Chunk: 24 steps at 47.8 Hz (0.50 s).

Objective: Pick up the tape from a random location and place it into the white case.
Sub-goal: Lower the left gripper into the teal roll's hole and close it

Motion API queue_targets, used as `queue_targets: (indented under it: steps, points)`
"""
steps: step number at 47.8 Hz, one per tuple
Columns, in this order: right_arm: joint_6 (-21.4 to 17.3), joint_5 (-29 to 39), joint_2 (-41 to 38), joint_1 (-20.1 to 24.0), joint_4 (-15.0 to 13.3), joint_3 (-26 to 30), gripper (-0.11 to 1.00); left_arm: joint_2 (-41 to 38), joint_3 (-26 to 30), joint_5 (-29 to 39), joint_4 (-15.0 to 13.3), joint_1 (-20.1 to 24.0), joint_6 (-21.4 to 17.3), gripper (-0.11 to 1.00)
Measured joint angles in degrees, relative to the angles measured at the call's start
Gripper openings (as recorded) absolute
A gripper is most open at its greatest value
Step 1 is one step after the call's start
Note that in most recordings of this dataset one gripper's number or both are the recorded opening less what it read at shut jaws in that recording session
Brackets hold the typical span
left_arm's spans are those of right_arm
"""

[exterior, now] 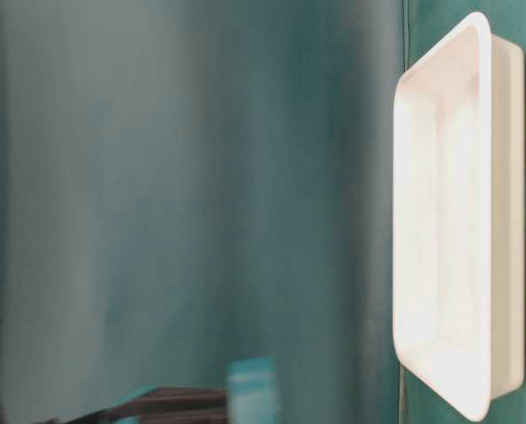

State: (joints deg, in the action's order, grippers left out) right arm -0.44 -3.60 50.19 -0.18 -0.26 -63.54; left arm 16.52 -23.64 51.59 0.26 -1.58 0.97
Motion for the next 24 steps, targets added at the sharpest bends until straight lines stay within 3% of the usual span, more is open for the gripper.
queue_targets:
  steps: [24]
  points:
    - [0.00,0.26,-0.09,0.00,0.00,0.18,0.90,0.97,1.49,1.93,0.00,-0.35,0.00,0.20]
